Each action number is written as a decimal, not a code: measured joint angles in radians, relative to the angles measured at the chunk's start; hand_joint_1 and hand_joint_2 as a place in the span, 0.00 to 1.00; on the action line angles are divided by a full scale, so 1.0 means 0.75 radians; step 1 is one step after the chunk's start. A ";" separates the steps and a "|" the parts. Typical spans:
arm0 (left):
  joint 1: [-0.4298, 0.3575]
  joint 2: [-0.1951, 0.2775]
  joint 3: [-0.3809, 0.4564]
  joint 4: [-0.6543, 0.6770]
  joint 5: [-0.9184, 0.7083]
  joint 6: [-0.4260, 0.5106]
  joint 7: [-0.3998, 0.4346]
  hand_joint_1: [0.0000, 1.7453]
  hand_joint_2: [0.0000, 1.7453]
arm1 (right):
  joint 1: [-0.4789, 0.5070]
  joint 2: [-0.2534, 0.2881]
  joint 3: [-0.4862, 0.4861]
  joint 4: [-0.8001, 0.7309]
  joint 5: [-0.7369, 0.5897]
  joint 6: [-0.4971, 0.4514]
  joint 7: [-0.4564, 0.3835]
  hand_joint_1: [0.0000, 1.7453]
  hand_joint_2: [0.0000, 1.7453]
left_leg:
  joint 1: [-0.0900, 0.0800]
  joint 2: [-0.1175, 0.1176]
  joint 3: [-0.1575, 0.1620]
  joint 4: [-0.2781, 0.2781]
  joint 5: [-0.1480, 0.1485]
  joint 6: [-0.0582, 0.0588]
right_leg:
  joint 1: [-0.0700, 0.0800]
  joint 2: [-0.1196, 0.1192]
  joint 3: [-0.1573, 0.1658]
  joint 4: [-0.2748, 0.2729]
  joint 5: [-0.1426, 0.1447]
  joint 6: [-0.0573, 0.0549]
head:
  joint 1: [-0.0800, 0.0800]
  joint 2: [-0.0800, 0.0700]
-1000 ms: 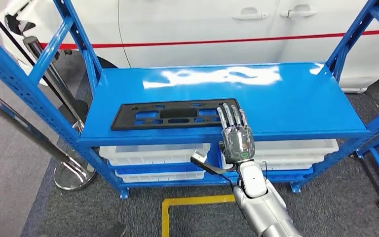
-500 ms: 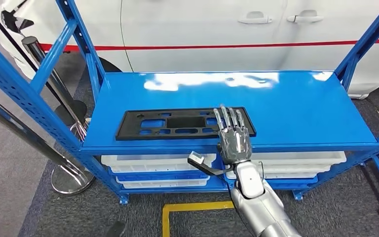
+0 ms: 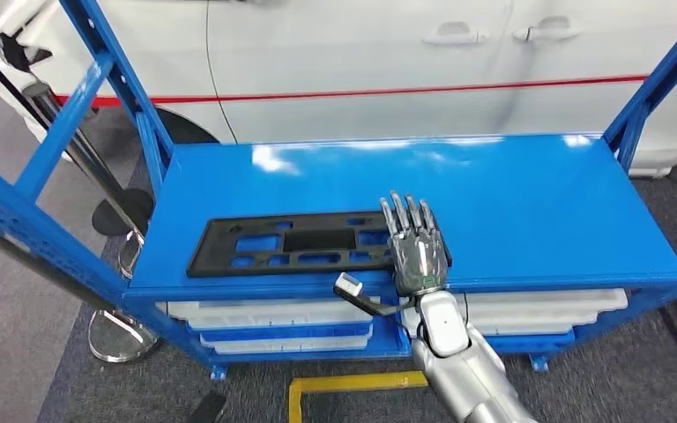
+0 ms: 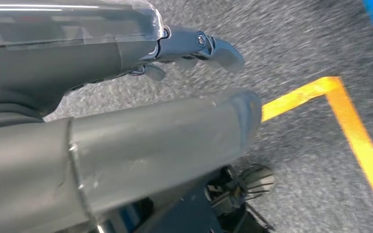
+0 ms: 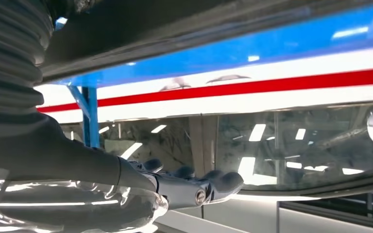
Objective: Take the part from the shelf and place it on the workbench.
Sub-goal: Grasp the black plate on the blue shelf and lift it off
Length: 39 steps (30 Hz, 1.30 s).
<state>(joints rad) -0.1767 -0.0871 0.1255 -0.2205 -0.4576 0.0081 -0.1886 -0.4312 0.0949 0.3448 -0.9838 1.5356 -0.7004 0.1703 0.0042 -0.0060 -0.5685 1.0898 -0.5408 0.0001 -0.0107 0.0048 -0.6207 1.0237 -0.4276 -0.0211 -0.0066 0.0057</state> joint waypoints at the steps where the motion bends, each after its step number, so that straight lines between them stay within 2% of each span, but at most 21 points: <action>1: -0.001 0.000 0.003 0.000 0.004 0.002 -0.001 0.00 0.00 | -0.002 0.000 0.003 0.000 0.000 0.000 0.001 0.48 1.00 | 0.002 0.000 -0.045 0.084 -0.030 -0.005 | 0.001 -0.001 0.008 -0.002 -0.005 -0.005 | 0.000 0.000; 3: -0.001 0.000 0.011 0.000 0.014 0.005 -0.005 0.00 0.00 | -0.003 0.000 0.009 0.001 0.000 0.000 0.001 0.97 1.00 | 0.005 0.000 -0.149 0.240 -0.066 -0.011 | 0.003 -0.002 0.018 0.000 -0.016 -0.010 | 0.000 0.000; 4: 0.000 0.000 0.016 0.000 0.019 0.007 -0.012 0.00 0.00 | -0.003 0.000 0.010 0.001 0.000 0.000 -0.002 1.00 1.00 | 0.005 0.000 -0.179 0.266 -0.050 -0.012 | 0.003 -0.001 0.024 0.001 -0.023 -0.010 | 0.000 0.000; 5: 0.000 0.000 0.021 0.000 0.025 0.008 -0.022 0.00 0.00 | -0.003 0.000 0.010 0.001 0.000 0.000 -0.006 1.00 1.00 | 0.006 0.000 -0.184 0.239 -0.007 -0.010 | 0.004 0.001 0.032 0.002 -0.029 -0.009 | 0.000 0.000; 7: -0.003 0.000 0.031 0.000 0.033 0.009 -0.045 0.00 0.00 | -0.004 0.000 0.010 0.002 0.000 0.000 -0.018 1.00 1.00 | 0.005 0.000 -0.133 0.075 0.112 0.000 | 0.005 0.003 0.052 0.003 -0.044 -0.005 | 0.000 0.000; 9: -0.009 0.001 0.040 0.000 0.035 0.008 -0.058 0.00 0.00 | -0.007 0.000 0.010 0.002 -0.001 0.001 -0.026 1.00 1.00 | -0.001 0.000 -0.079 -0.058 0.169 0.014 | 0.009 0.004 0.062 0.005 -0.055 0.005 | 0.000 0.000; 11: -0.012 0.001 0.046 0.000 0.036 0.008 -0.066 0.00 0.00 | -0.008 0.000 0.010 0.002 -0.001 0.001 -0.029 1.00 1.00 | -0.008 -0.001 -0.066 -0.087 0.164 0.026 | 0.010 0.005 0.061 0.003 -0.058 0.018 | 0.000 0.000; 14: -0.017 -0.002 0.055 0.000 0.048 0.010 -0.096 0.00 0.00 | -0.012 0.000 0.010 -0.002 -0.001 0.000 -0.039 1.00 1.00 | 0.001 0.000 -0.051 -0.112 0.168 0.047 | 0.011 0.002 0.052 0.031 -0.085 0.039 | 0.001 0.000; 16: -0.025 -0.003 0.067 -0.001 0.062 0.012 -0.124 0.00 0.00 | -0.016 -0.001 0.007 -0.006 -0.001 0.000 -0.048 1.00 1.00 | 0.005 0.002 -0.043 -0.123 0.170 0.059 | 0.006 0.001 -0.009 0.158 -0.154 0.048 | 0.001 0.000; 18: -0.030 -0.003 0.080 -0.001 0.072 0.015 -0.150 0.00 0.00 | -0.013 -0.002 0.002 -0.008 -0.001 0.000 -0.060 1.00 1.00 | 0.005 0.002 -0.043 -0.122 0.167 0.064 | 0.001 0.001 -0.101 0.325 -0.215 0.056 | 0.001 0.000; 20: -0.032 -0.004 0.090 -0.001 0.077 0.019 -0.171 0.00 0.00 | -0.009 -0.004 -0.001 -0.013 -0.001 0.001 -0.072 1.00 1.00 | 0.006 0.001 -0.042 -0.117 0.162 0.062 | -0.004 0.000 -0.133 0.356 -0.187 0.061 | 0.001 0.000; 22: -0.034 -0.005 0.098 -0.001 0.078 0.026 -0.186 0.00 0.00 | -0.011 -0.004 -0.003 -0.024 -0.001 0.001 -0.081 1.00 1.00 | 0.008 0.000 -0.042 -0.103 0.151 0.052 | -0.010 -0.003 -0.073 0.201 -0.084 0.062 | 0.001 0.000; 24: -0.040 -0.005 0.106 -0.001 0.080 0.032 -0.199 0.00 0.00 | -0.018 -0.004 -0.004 -0.037 -0.001 0.001 -0.091 1.00 1.00 | 0.003 -0.001 -0.047 -0.085 0.138 0.038 | -0.008 -0.005 -0.011 0.059 -0.028 0.056 | 0.001 0.000; 29: -0.045 -0.005 0.121 -0.002 0.081 0.033 -0.217 0.00 0.00 | -0.021 -0.003 -0.010 -0.059 -0.002 0.001 -0.101 1.00 1.00 | 0.005 0.000 -0.058 -0.057 0.113 0.006 | -0.004 -0.001 0.004 0.024 -0.028 0.017 | 0.000 0.000; 31: -0.047 -0.005 0.127 -0.003 0.080 0.045 -0.225 0.00 0.00 | -0.022 -0.001 -0.012 -0.071 -0.003 0.001 -0.107 1.00 1.00 | 0.009 0.001 -0.110 0.061 0.045 -0.004 | -0.006 -0.003 0.009 0.018 -0.026 0.003 | 0.000 0.000; 33: -0.046 -0.006 0.130 -0.003 0.074 0.076 -0.227 0.00 0.00 | -0.020 0.000 -0.019 -0.086 -0.005 0.001 -0.122 1.00 1.00 | 0.010 0.001 -0.196 0.238 -0.028 -0.011 | -0.003 -0.003 0.010 0.019 -0.028 -0.003 | 0.000 0.000; 34: -0.046 -0.006 0.131 -0.003 0.070 0.094 -0.226 0.00 0.00 | -0.018 0.000 -0.024 -0.094 -0.006 0.001 -0.131 1.00 1.00 | 0.010 0.001 -0.224 0.292 -0.038 -0.012 | -0.001 -0.003 0.011 0.019 -0.030 -0.005 | 0.000 0.000; 35: -0.046 -0.006 0.133 -0.003 0.065 0.112 -0.225 0.00 0.00 | -0.016 0.000 -0.029 -0.104 -0.007 0.001 -0.138 1.00 1.00 | 0.010 0.001 -0.229 0.294 -0.020 -0.010 | 0.001 -0.002 0.012 0.020 -0.031 -0.006 | 0.000 0.000; 36: -0.046 -0.006 0.134 -0.003 0.060 0.127 -0.223 0.00 0.00 | -0.015 0.001 -0.035 -0.116 -0.008 0.001 -0.144 1.00 1.00 | 0.010 0.001 -0.206 0.240 0.022 -0.005 | 0.003 -0.001 0.015 0.021 -0.033 -0.006 | 0.000 0.000; 38: -0.048 -0.005 0.135 -0.003 0.053 0.148 -0.221 0.00 0.00 | -0.015 0.003 -0.044 -0.141 -0.010 0.001 -0.153 1.00 1.00 | 0.006 0.001 -0.120 0.056 0.115 0.010 | 0.006 0.001 0.023 0.021 -0.038 -0.003 | 0.000 0.000; 39: -0.050 -0.004 0.135 -0.003 0.051 0.155 -0.219 0.00 0.00 | -0.016 0.005 -0.049 -0.153 -0.010 0.001 -0.157 1.00 1.00 | 0.002 0.000 -0.084 -0.019 0.139 0.018 | 0.008 0.002 0.024 0.021 -0.040 0.001 | 0.000 0.000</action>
<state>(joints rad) -0.2141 -0.0904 0.2271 -0.2224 -0.4191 0.1244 -0.3531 -0.4430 0.0988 0.3082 -1.0989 1.5279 -0.7000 0.0527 0.0057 -0.0058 -0.6316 1.0757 -0.4366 0.0136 -0.0050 0.0063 -0.6030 1.0397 -0.4572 -0.0205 -0.0068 0.0057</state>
